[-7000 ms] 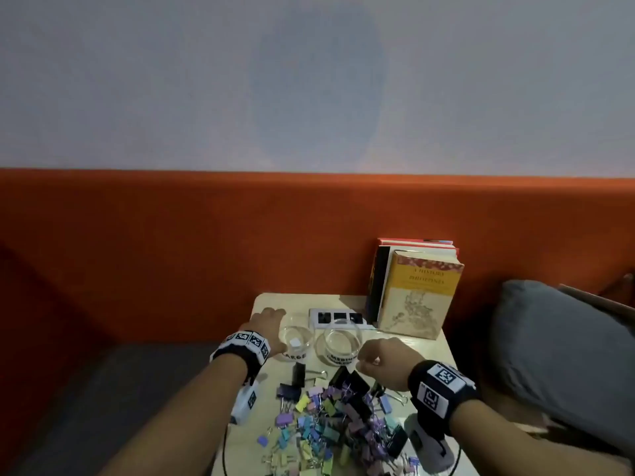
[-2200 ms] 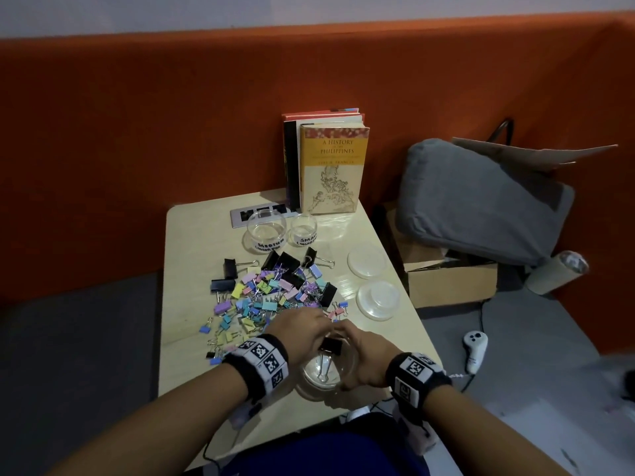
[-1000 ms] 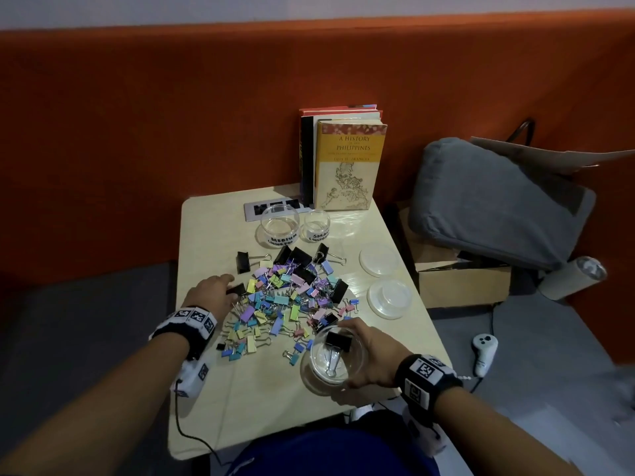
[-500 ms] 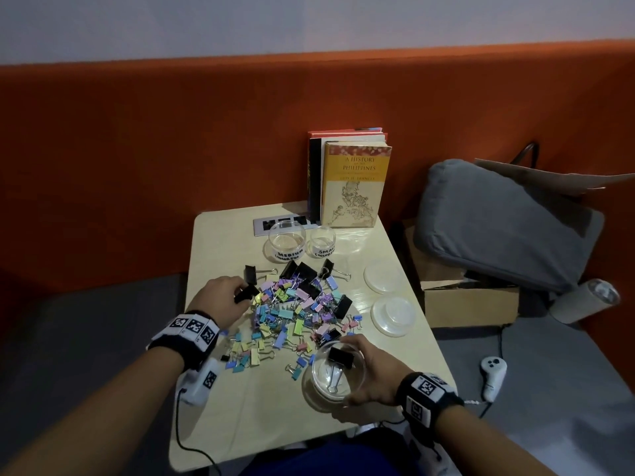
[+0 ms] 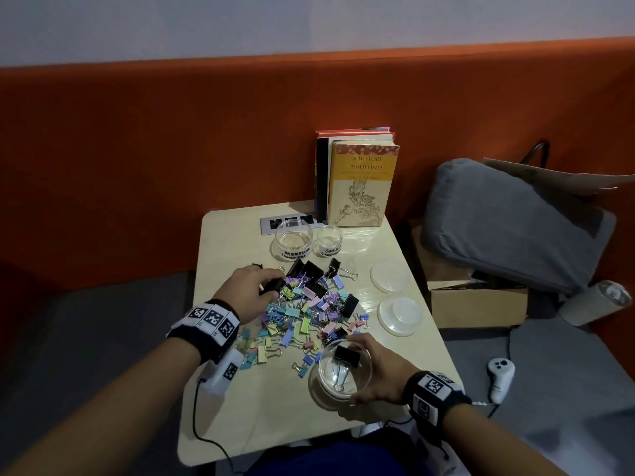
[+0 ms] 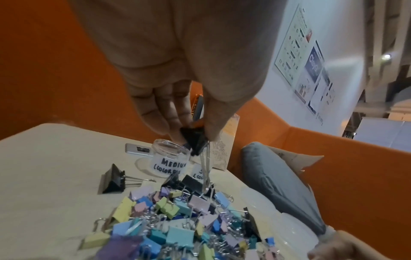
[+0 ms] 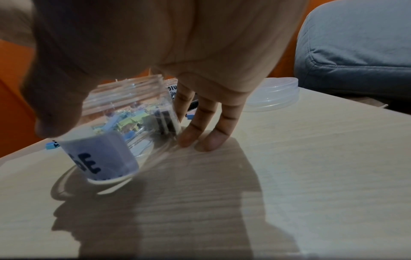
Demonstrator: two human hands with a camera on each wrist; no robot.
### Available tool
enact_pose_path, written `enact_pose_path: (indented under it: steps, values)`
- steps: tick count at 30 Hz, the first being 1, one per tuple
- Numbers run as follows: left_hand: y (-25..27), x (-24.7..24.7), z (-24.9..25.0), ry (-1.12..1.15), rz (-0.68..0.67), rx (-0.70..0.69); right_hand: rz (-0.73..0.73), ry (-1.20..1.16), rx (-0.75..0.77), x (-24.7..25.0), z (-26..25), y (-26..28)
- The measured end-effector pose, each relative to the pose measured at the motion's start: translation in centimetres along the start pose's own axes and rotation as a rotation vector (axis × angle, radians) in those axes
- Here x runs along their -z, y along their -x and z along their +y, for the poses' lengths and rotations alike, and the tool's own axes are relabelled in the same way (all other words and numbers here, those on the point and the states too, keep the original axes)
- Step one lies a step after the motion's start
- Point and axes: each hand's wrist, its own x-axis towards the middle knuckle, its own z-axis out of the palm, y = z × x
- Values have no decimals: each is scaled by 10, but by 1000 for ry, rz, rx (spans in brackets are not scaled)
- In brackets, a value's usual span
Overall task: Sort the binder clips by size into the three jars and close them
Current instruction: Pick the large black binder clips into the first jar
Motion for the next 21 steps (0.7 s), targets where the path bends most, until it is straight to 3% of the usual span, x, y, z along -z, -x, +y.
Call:
enact_pose_path:
  steps: [4,9,21]
  values:
    - [6,-3,16,169,-121,-4,1,-1,-5,0,2,0]
    - [15,-28,40,206,-316,-39,2,14,-14,0,1,-2]
    - [26,-85,74,-86,-447,-212,18,11,-6,-6,0,-12]
